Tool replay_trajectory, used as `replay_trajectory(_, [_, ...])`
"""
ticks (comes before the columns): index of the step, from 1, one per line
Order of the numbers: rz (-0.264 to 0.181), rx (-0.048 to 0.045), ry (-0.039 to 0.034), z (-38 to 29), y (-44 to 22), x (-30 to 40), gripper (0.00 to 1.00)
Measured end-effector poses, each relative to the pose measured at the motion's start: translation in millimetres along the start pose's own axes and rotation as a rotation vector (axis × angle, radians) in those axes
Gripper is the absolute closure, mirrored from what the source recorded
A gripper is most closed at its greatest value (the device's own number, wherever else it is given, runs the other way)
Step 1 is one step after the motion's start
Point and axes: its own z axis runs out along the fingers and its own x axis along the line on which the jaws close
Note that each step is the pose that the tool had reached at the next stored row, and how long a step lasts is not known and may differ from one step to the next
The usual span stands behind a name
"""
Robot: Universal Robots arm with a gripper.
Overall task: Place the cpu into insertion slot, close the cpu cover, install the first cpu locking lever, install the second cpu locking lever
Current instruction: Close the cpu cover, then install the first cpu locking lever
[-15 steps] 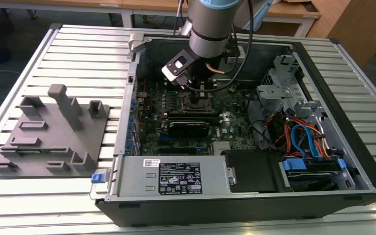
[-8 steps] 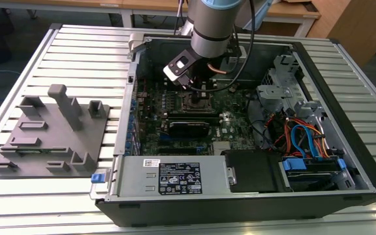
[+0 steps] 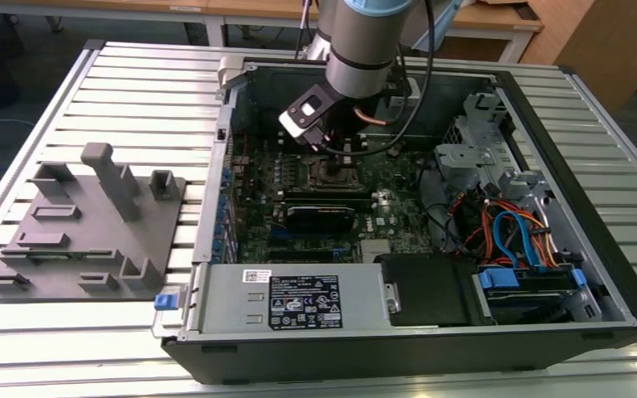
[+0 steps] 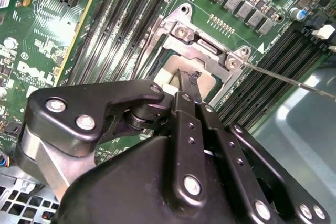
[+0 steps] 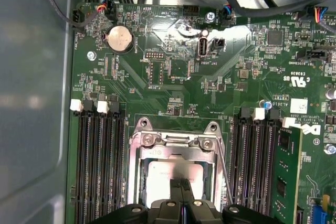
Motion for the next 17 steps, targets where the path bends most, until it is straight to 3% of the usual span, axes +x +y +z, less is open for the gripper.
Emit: replay_trajectory(17, [0.000,0.0002,-0.0042,-3.7,1.4,0.2,0.89])
